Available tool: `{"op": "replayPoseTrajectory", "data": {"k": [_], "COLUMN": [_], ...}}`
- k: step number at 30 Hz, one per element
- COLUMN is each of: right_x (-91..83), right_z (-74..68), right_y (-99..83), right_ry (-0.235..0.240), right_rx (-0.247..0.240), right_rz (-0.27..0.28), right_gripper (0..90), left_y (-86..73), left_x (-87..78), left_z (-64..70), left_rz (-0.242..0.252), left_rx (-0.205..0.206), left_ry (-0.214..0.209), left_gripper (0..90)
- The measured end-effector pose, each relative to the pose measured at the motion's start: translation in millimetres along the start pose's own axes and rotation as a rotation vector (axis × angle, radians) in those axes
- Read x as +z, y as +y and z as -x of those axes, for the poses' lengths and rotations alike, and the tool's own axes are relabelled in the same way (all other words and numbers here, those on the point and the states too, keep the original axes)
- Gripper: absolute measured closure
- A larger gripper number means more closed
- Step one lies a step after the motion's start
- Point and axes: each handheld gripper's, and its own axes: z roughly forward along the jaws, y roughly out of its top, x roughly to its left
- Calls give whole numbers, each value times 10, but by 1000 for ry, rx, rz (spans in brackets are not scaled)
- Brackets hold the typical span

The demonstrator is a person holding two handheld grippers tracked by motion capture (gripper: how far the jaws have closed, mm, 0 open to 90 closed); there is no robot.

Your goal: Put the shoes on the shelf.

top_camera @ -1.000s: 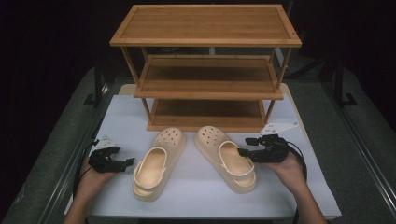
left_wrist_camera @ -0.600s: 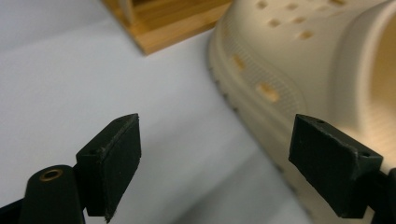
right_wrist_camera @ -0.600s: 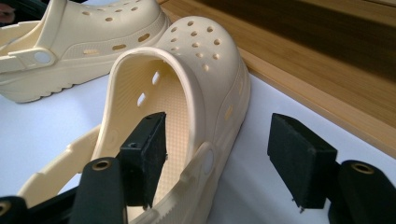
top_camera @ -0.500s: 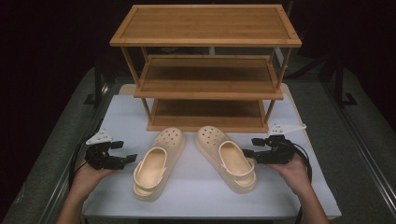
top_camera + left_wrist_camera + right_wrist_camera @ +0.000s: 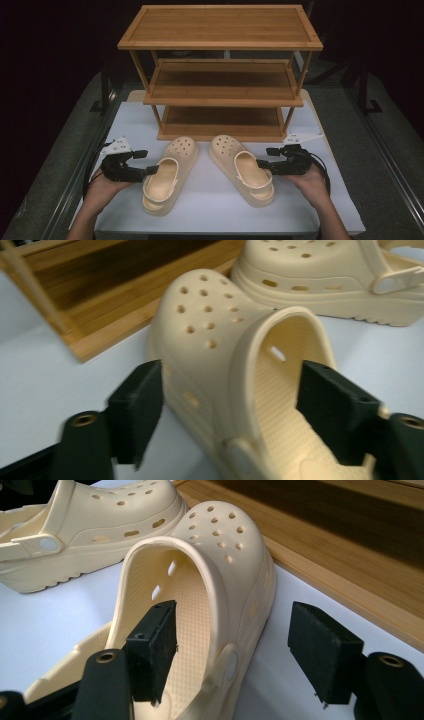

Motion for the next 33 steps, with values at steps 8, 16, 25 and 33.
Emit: {"op": "replayPoseTrajectory", "data": {"k": [8,16,25,33], "right_x": [108,248,307,324], "right_z": [-4,-12,-7,-58], "right_y": [23,65,77,96], "right_ry": [15,24,20,-17], "right_rx": [-13,-35,-51,-100], "right_rz": [-17,-35,-34,-43], "right_gripper": [394,471,604,741], "left_y": [30,19,22,22], "left_x": [166,276,275,259], "left_z": [50,48,45,54], "left_rz": [-33,-69,-76,-70], "left_rx": [36,49,45,40], "left_ry": [13,45,61,83], "left_gripper": [451,594,652,708]}}
